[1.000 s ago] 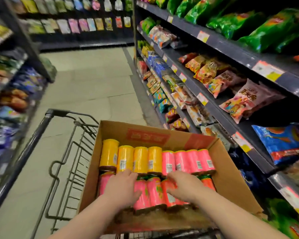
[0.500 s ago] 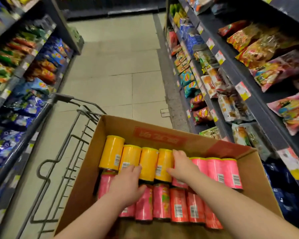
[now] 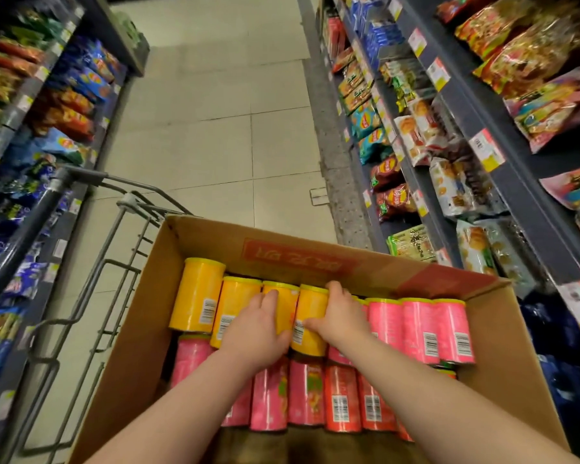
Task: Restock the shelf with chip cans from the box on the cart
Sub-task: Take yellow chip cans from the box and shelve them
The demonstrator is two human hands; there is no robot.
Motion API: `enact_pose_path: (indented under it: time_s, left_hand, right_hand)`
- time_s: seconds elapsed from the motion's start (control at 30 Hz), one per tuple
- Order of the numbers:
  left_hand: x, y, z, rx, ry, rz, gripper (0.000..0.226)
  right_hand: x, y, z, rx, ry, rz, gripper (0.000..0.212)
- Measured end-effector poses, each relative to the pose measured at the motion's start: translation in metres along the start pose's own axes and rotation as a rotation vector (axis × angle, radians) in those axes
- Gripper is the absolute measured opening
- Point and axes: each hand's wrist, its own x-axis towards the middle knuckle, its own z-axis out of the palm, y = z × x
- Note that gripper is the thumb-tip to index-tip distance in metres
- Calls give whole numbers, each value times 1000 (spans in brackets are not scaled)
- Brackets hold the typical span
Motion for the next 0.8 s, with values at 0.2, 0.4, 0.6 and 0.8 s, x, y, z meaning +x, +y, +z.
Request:
enact_pose_path:
  time_s: [0.2,0.4,0.6,0.8]
  left_hand:
    - [3,1,4,50,5,-4,68]
    - [1,-2,10,45,41,9,69]
    - [1,-2,14,-28,17,54,71]
    - [-6,13,10,-328,-71,32,90]
  right_hand:
    - [-8,3,4,208,99,-4,71]
    - [-5,4,0,339,135,24,50]
    - [-8,10,-11,471,177,22,42]
    - [-23,3,-18,570,91,-43,43]
